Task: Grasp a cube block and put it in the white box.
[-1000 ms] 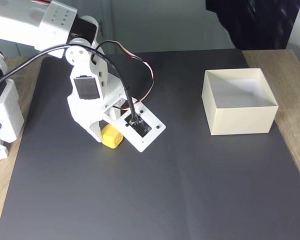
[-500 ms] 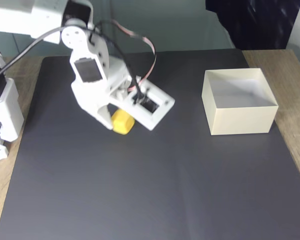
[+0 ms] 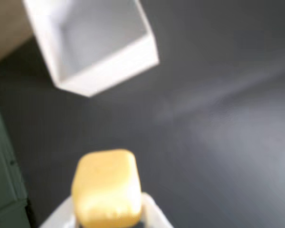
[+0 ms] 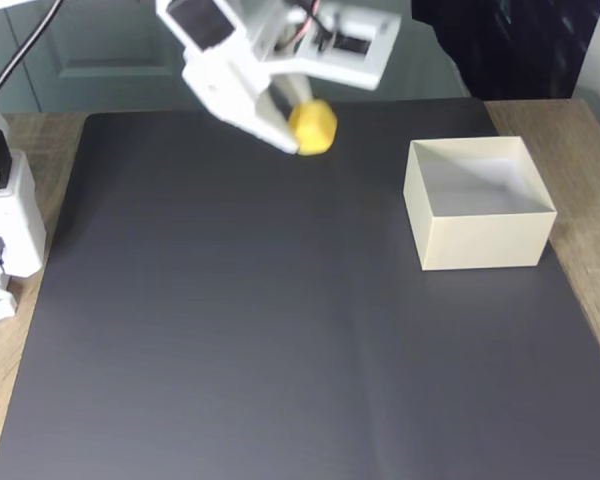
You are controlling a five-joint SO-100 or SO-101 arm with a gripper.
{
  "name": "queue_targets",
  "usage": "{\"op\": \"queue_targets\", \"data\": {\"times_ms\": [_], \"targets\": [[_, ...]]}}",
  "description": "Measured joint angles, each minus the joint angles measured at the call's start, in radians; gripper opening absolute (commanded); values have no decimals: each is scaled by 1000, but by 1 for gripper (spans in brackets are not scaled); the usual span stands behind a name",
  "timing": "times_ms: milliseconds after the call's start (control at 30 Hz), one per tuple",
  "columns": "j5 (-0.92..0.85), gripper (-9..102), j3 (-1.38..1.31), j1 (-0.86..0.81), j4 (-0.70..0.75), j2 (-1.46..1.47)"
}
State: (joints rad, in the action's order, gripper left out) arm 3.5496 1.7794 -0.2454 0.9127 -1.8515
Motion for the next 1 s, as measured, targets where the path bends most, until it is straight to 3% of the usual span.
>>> {"op": "queue_targets", "data": {"times_ms": [400,800,1000], "targets": [[-87,1,-281,61,-175,202],[-161,2,-676,20,-186,558],[-158,1,-733,-18,-186,630]]}}
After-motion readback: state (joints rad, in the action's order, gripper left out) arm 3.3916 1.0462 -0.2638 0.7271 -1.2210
